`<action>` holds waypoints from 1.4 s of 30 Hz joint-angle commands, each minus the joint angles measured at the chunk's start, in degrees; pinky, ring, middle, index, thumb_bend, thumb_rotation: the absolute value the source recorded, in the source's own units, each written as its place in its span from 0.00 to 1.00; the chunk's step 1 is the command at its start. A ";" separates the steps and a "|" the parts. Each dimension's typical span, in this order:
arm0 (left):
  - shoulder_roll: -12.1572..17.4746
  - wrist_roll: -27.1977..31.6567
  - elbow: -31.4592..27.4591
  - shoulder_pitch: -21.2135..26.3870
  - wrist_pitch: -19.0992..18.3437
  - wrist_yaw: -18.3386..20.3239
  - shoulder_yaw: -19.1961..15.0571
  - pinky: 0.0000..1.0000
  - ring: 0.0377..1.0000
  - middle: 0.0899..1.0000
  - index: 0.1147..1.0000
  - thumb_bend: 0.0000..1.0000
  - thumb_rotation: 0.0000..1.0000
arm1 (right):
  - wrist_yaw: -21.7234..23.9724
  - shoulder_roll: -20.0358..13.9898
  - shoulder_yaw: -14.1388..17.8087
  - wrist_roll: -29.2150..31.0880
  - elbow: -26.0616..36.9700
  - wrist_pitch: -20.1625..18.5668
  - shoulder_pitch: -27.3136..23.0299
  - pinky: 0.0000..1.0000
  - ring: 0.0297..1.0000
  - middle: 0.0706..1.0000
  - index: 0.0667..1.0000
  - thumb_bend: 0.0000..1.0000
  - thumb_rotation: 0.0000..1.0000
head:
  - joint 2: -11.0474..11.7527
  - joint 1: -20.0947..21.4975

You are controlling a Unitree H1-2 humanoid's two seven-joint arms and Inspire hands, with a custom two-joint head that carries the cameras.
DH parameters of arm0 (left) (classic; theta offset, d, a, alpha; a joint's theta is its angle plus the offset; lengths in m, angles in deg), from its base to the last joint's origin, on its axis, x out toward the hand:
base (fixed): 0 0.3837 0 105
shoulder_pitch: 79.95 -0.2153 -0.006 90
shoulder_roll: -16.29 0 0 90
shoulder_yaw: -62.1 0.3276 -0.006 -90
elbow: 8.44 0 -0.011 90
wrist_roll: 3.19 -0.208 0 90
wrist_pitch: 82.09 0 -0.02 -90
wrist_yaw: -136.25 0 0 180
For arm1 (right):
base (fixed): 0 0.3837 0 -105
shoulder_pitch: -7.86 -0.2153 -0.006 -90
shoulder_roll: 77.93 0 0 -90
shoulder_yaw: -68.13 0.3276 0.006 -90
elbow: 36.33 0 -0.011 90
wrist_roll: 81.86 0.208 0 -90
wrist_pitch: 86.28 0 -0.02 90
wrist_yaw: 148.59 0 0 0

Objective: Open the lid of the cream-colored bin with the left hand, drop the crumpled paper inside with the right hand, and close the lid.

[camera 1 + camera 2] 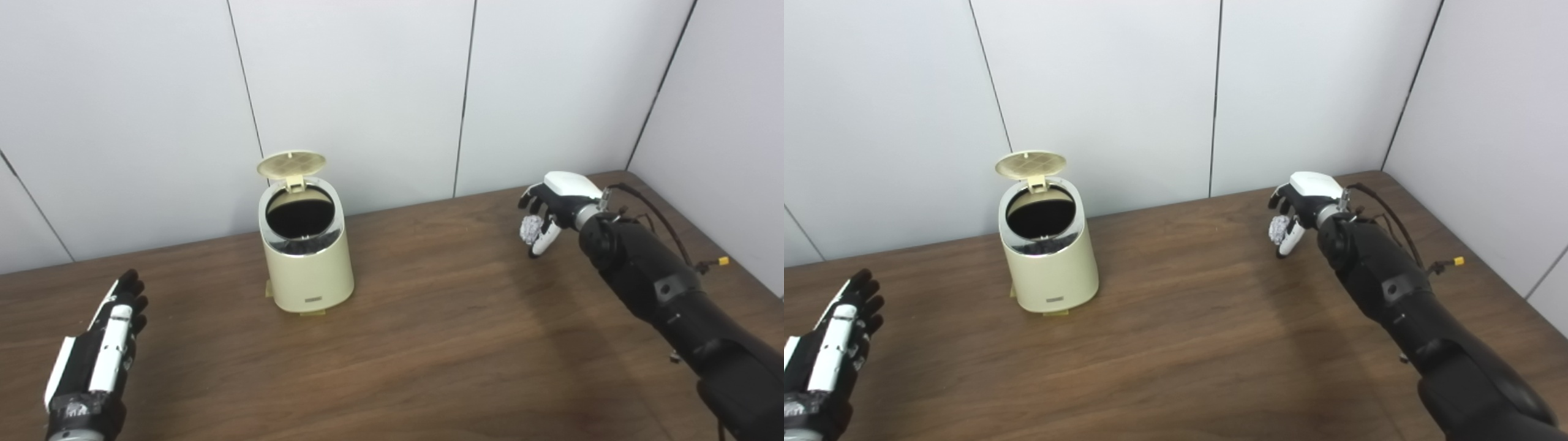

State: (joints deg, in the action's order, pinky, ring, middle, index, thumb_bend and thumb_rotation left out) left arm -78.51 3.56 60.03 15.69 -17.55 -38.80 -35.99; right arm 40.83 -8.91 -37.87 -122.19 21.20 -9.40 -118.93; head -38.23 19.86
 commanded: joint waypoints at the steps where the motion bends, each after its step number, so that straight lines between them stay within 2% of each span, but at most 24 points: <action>1: 0.50 0.01 -1.01 2.48 2.51 -0.31 -0.14 1.00 0.99 0.98 1.00 0.28 0.82 | -0.88 -1.77 0.11 -0.13 1.71 1.35 -0.94 0.47 0.52 0.58 0.66 0.87 0.02 | -0.06 0.26; 2: 0.50 0.04 -1.13 2.44 2.42 -0.29 -0.14 1.00 0.99 0.98 1.00 0.28 0.83 | -0.79 -1.91 -0.06 -0.27 2.00 1.37 -0.79 0.42 0.46 0.51 0.65 0.80 0.02 | -0.15 0.25; 3: 0.46 0.13 -1.25 2.41 2.18 -0.32 -0.21 1.00 0.99 0.98 1.00 0.30 0.83 | -0.42 -1.95 -0.15 -0.41 2.56 0.82 -0.62 0.41 0.44 0.48 0.64 0.69 0.01 | -0.15 0.25; 4: 0.40 0.22 -1.30 2.41 1.97 -0.39 -0.31 1.00 0.99 0.98 1.00 0.31 0.82 | -0.23 -1.96 -0.14 -0.51 3.30 0.25 -0.36 0.39 0.42 0.46 0.60 0.62 0.00 | -0.15 0.25; 6: 0.53 0.28 -1.27 2.42 1.77 -0.36 -0.41 1.00 1.00 0.99 1.00 0.31 0.82 | -0.72 -2.04 -0.05 -0.44 3.70 0.58 0.04 0.40 0.42 0.41 0.51 0.55 0.00 | -0.15 0.25; 8: 0.58 0.31 -1.32 2.38 1.68 -0.42 -0.56 1.00 1.00 0.99 1.00 0.31 0.83 | -1.17 -2.17 0.05 -0.34 3.97 1.29 0.38 0.49 0.49 0.47 0.45 0.53 0.00 | -0.28 0.22; 11: 0.38 0.17 -1.26 2.31 2.17 -0.76 -0.85 1.00 0.99 0.98 1.00 0.35 0.82 | -2.34 -1.97 0.40 -0.26 4.47 1.80 0.98 0.55 0.53 0.51 0.42 0.52 0.00 | -0.28 0.22; 15: 0.20 0.60 -1.25 2.09 2.97 -0.51 -0.99 1.00 1.00 0.98 0.99 0.38 0.82 | -7.73 -1.51 -0.10 -1.48 2.33 4.88 1.41 0.46 0.47 0.48 0.43 0.53 0.00 | 0.23 0.45; 19: 0.33 0.05 -1.00 2.07 3.15 -0.42 -0.68 1.00 0.99 0.98 0.99 0.36 0.85 | -10.72 -0.80 -0.14 -2.43 2.86 5.06 1.97 0.47 0.48 0.49 0.43 0.53 0.00 | 0.40 0.33; 22: 0.03 0.34 -0.72 2.16 3.17 -0.47 -0.78 1.00 0.99 0.98 0.99 0.36 0.83 | -12.57 -0.66 -0.56 -3.27 2.36 5.58 1.70 0.50 0.49 0.49 0.43 0.53 0.00 | 0.42 -0.19; 25: -0.14 0.03 -0.87 2.07 3.30 -0.45 -0.41 1.00 0.99 0.98 1.00 0.34 0.84 | -13.70 -0.64 -0.70 -4.05 3.20 5.40 1.29 0.46 0.46 0.47 0.44 0.53 0.00 | 0.56 -1.42; 27: -0.17 -0.02 -0.66 2.01 3.76 -0.33 -0.29 1.00 0.98 0.98 1.00 0.33 0.84 | -13.97 -0.60 -0.33 -4.37 5.12 4.92 1.30 0.45 0.45 0.45 0.46 0.53 0.00 | 0.57 -1.75; 31: -0.15 -0.51 0.40 1.67 4.97 -0.31 0.09 1.00 0.98 0.99 1.00 0.33 0.85 | -18.39 -0.03 1.83 -3.69 11.86 9.03 2.06 0.40 0.40 0.42 0.48 0.53 0.00 | 0.83 -4.35; 38: -0.47 -2.55 2.21 0.59 6.15 -0.60 1.59 1.00 0.96 0.96 0.97 0.43 0.83 | -15.34 3.06 3.03 -4.67 27.28 8.82 2.71 0.41 0.39 0.42 0.48 0.53 0.00 | 1.46 -10.17; 41: -0.81 -2.75 3.67 0.30 7.92 -0.47 1.98 0.99 0.94 0.95 0.95 0.46 0.78 | -13.00 5.83 2.79 -5.25 33.86 7.89 2.09 0.34 0.36 0.40 0.49 0.53 0.00 | 1.43 -10.61; 42: -0.88 -2.96 4.03 0.19 8.45 -0.43 2.16 0.98 0.93 0.94 0.95 0.45 0.77 | -12.71 6.90 2.79 -5.19 35.28 8.15 1.71 0.33 0.35 0.43 0.50 0.52 0.00 | 1.52 -10.81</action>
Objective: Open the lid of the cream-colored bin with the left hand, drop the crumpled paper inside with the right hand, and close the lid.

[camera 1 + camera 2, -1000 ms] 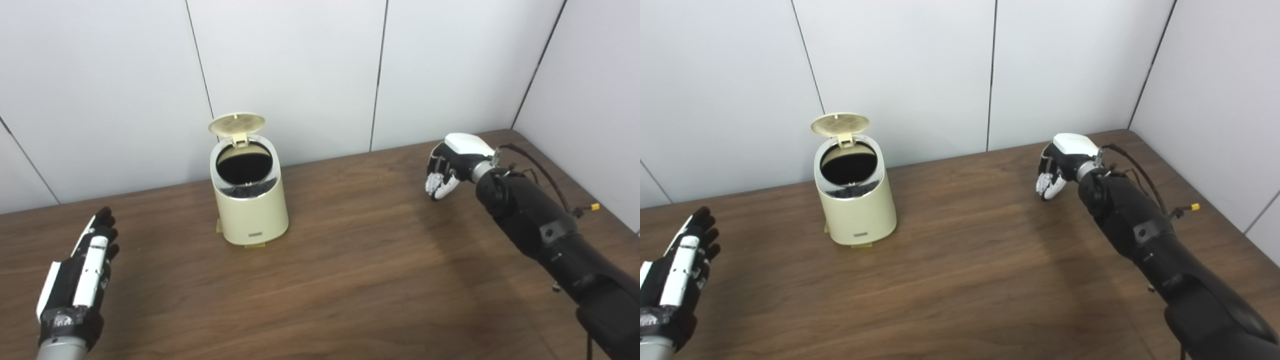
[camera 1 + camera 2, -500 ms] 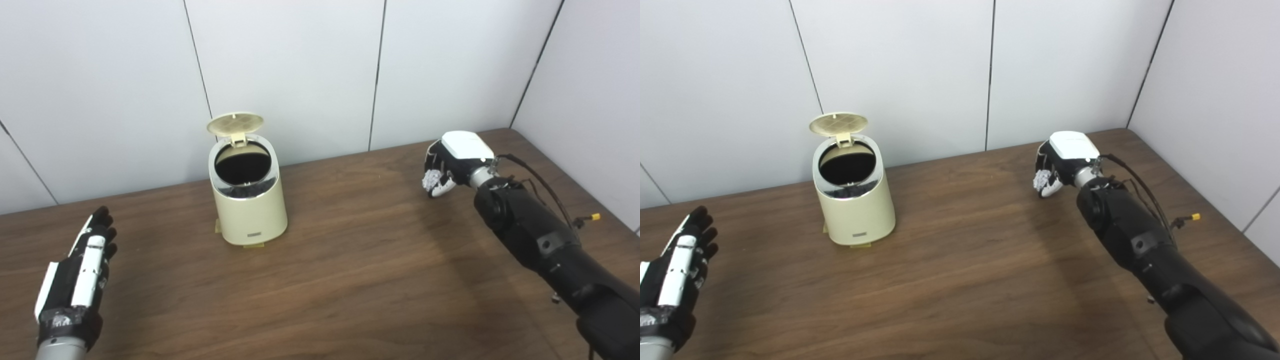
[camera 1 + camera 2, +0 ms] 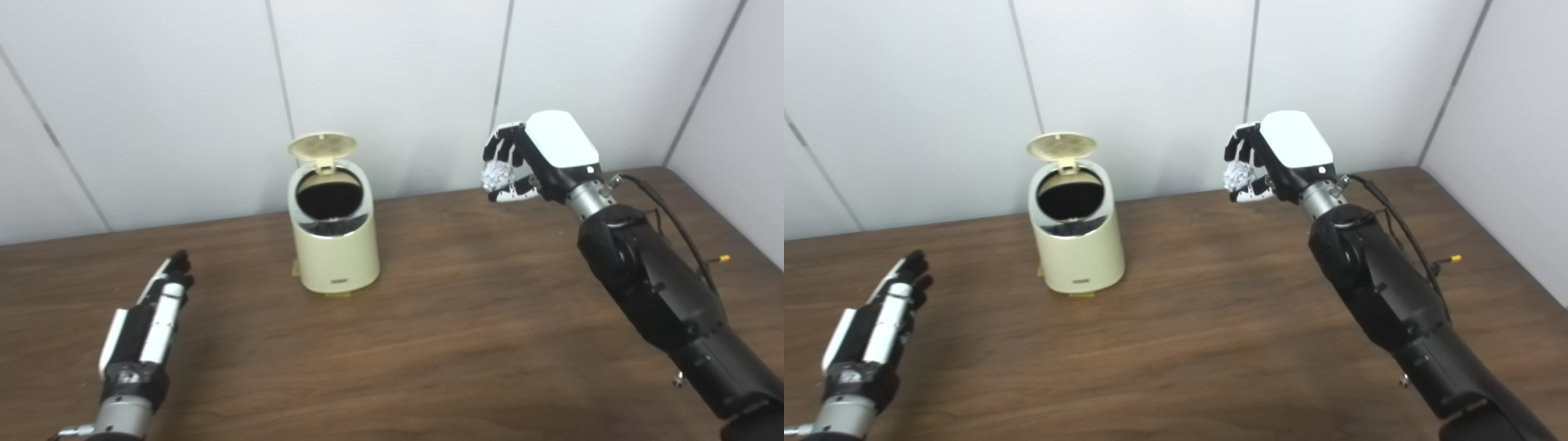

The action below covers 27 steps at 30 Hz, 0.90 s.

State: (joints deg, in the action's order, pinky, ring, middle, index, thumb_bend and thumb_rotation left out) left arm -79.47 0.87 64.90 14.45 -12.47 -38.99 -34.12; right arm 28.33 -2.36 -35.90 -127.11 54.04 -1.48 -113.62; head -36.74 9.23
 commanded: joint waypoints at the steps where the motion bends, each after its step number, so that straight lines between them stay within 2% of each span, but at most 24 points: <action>1: 0.07 -0.50 -0.51 1.33 3.94 -0.20 0.47 0.97 0.93 0.93 0.95 0.44 0.76 | 0.09 1.35 0.76 -0.45 3.54 0.48 -4.06 0.32 0.35 0.44 0.51 0.51 0.00 | 0.04 -0.21; 4: -0.09 -0.95 0.37 1.17 4.95 -0.25 0.97 0.95 0.92 0.92 0.95 0.44 0.73 | 1.41 4.19 0.73 -0.48 5.60 0.96 -5.45 0.33 0.36 0.46 0.49 0.51 0.00 | 0.35 -1.07; 10: -0.71 -1.85 1.52 0.92 6.13 -0.76 1.87 0.95 0.91 0.91 0.93 0.51 0.69 | 4.48 9.45 -0.10 1.24 7.98 2.46 -7.60 0.35 0.37 0.48 0.49 0.51 0.00 | 0.73 -3.05; 13: -0.78 -2.67 1.15 0.79 5.46 -0.77 2.72 0.98 0.93 0.92 0.94 0.49 0.69 | 4.34 11.99 -0.95 0.01 8.00 2.66 -8.31 0.34 0.36 0.46 0.51 0.51 0.00 | 0.99 -4.18; 18: -1.93 -3.37 0.77 0.58 4.90 -1.35 3.30 1.00 0.93 0.91 0.94 0.46 0.68 | 2.43 16.00 -1.66 0.41 4.26 4.93 -9.78 0.32 0.36 0.47 0.51 0.51 0.00 | 1.32 -5.88; 27: -3.36 -4.86 0.91 0.02 4.36 -2.00 4.38 1.00 0.95 0.93 0.95 0.49 0.71 | -0.48 20.29 -2.65 0.07 -2.21 7.82 -10.63 0.33 0.36 0.47 0.51 0.51 0.00 | 1.61 -8.30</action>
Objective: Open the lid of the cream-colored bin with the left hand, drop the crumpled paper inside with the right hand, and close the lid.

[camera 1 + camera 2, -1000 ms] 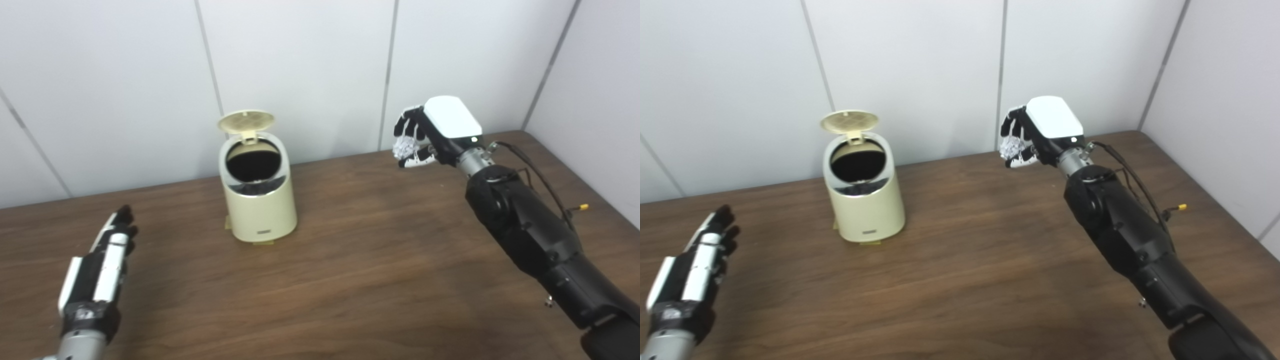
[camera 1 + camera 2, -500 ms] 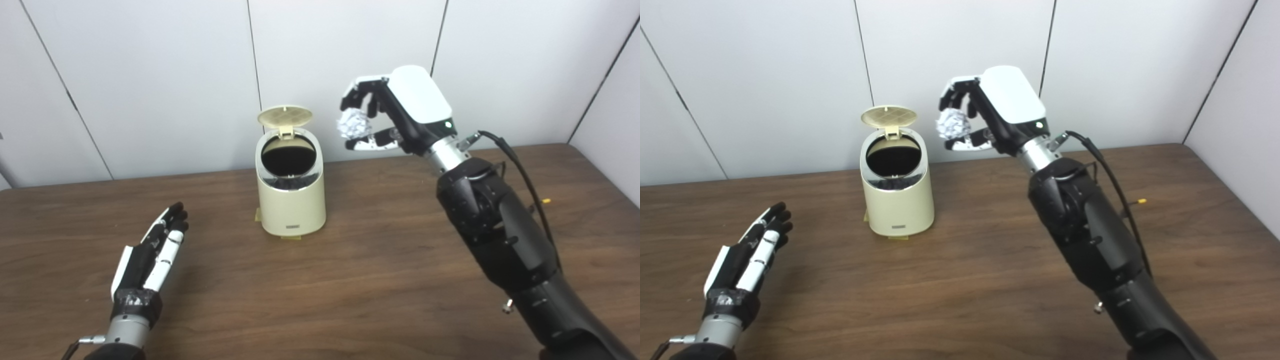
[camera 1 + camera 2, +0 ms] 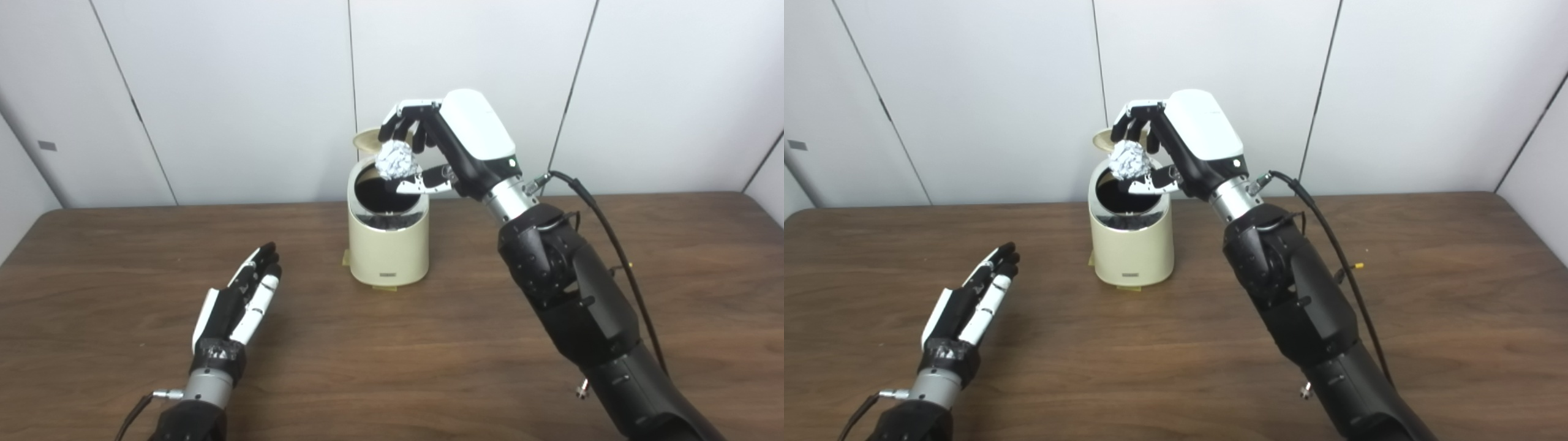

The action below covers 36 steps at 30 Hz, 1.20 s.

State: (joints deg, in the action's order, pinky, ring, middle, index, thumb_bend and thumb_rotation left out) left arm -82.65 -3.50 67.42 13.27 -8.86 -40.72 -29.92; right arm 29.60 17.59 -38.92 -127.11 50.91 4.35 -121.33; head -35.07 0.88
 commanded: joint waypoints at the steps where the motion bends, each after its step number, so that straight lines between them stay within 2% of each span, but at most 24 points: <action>1: -0.24 -0.50 -1.52 1.17 0.87 -0.36 0.24 1.00 0.95 0.93 0.95 0.48 0.70 | -2.24 0.86 0.21 0.24 0.21 2.28 -2.96 0.33 0.36 0.47 0.51 0.51 0.00 | 0.03 -0.17; 10: -0.46 -0.29 -1.82 1.15 0.70 -0.72 -0.09 1.00 0.96 0.93 0.94 0.50 0.72 | -4.57 3.71 -1.08 -0.48 -5.34 3.56 -3.92 0.36 0.37 0.48 0.49 0.51 0.00 | 0.53 0.69; 19: -0.22 -0.05 -1.73 1.10 1.45 -0.53 -0.46 1.00 0.94 0.92 0.96 0.47 0.71 | -7.96 4.34 -2.58 -2.89 -11.65 3.53 -4.68 0.34 0.36 0.47 0.50 0.51 0.00 | 0.53 1.31; 24: -0.04 0.05 -1.85 0.95 1.55 -0.33 -0.45 1.00 0.93 0.92 0.97 0.50 0.72 | -10.54 4.40 -2.64 -2.87 -15.89 3.82 -5.19 0.34 0.36 0.46 0.50 0.51 0.00 | 0.53 1.31; 32: -0.01 0.49 -1.98 0.77 2.02 -0.19 -0.47 0.97 0.94 0.93 0.97 0.50 0.70 | -11.72 3.96 -2.43 -3.24 -16.57 2.67 -5.54 0.35 0.36 0.46 0.50 0.51 0.00 | 0.84 1.69; 36: 0.15 0.06 -1.82 0.70 2.35 -0.17 -0.21 1.00 0.94 0.93 0.97 0.49 0.72 | -12.27 3.31 -2.81 -3.85 -17.17 2.83 -5.73 0.35 0.36 0.46 0.50 0.51 0.00 | 0.84 1.69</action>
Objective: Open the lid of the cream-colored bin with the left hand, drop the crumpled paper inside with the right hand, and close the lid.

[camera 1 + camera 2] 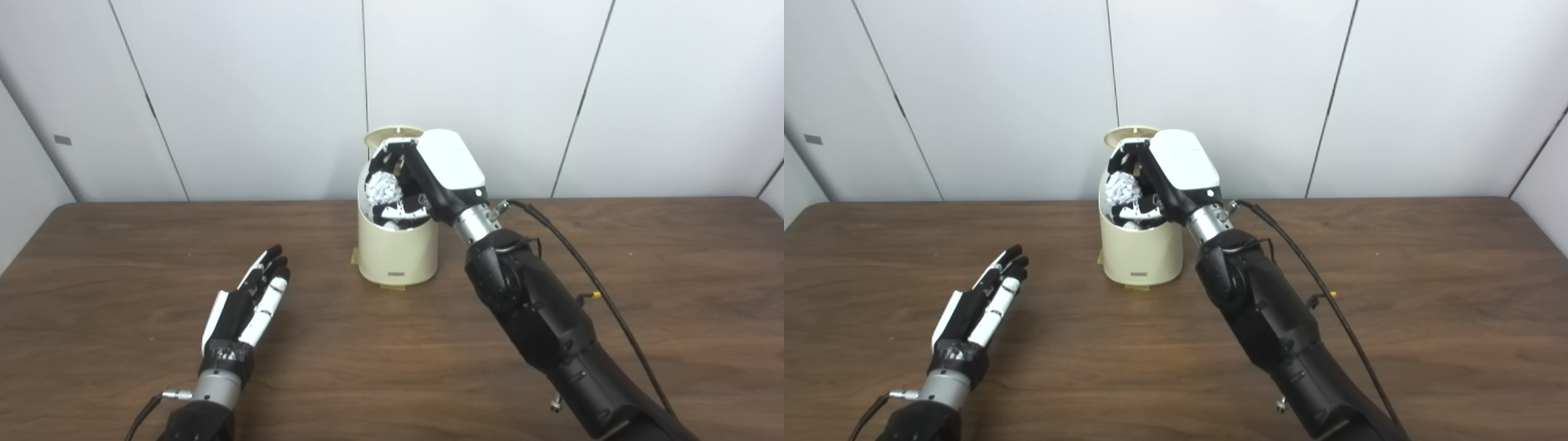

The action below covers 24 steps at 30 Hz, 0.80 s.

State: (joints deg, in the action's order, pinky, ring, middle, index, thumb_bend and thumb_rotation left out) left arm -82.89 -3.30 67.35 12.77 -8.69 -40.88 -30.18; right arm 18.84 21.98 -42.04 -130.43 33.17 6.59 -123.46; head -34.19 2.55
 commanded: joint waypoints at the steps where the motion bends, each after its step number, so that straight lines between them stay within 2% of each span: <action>1: 0.36 -0.11 -1.71 1.19 2.30 -0.02 0.02 0.99 0.94 0.93 0.97 0.49 0.72 | -1.69 -1.27 0.13 -0.84 0.46 0.64 -3.63 0.35 0.36 0.47 0.49 0.51 0.00 | -0.03 0.02; 7: 0.26 0.07 -1.80 1.19 1.95 -0.08 -0.10 0.99 0.94 0.93 0.96 0.50 0.71 | -1.36 -2.41 -1.26 -3.47 0.52 -0.97 -3.75 0.34 0.36 0.45 0.53 0.51 0.00 | -0.11 0.43; 14: 0.37 -0.70 -2.87 0.83 0.71 -0.16 0.20 1.00 0.94 0.92 0.95 0.48 0.70 | 0.20 -3.06 -2.85 -7.26 1.61 -5.51 -3.57 0.31 0.36 0.45 0.53 0.51 0.00 | -0.15 0.13; 19: 0.32 -0.40 -3.13 0.75 0.63 -0.19 -0.12 1.00 0.95 0.92 0.95 0.47 0.67 | 0.20 -3.01 -3.72 -9.40 1.74 -8.09 -3.31 0.30 0.38 0.45 0.50 0.52 0.01 | -0.18 0.29; 24: 0.45 -1.29 -3.19 0.66 0.36 -0.47 0.05 1.00 0.95 0.92 0.95 0.46 0.65 | -0.12 -3.02 -3.94 -9.53 1.47 -8.54 -3.14 0.27 0.37 0.43 0.48 0.53 0.01 | -0.12 0.41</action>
State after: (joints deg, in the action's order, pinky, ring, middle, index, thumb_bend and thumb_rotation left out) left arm -82.88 -3.91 66.80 12.21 -8.93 -40.96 -30.13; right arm 19.00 19.71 -45.93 -139.44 33.58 -1.65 -124.24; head -34.28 2.90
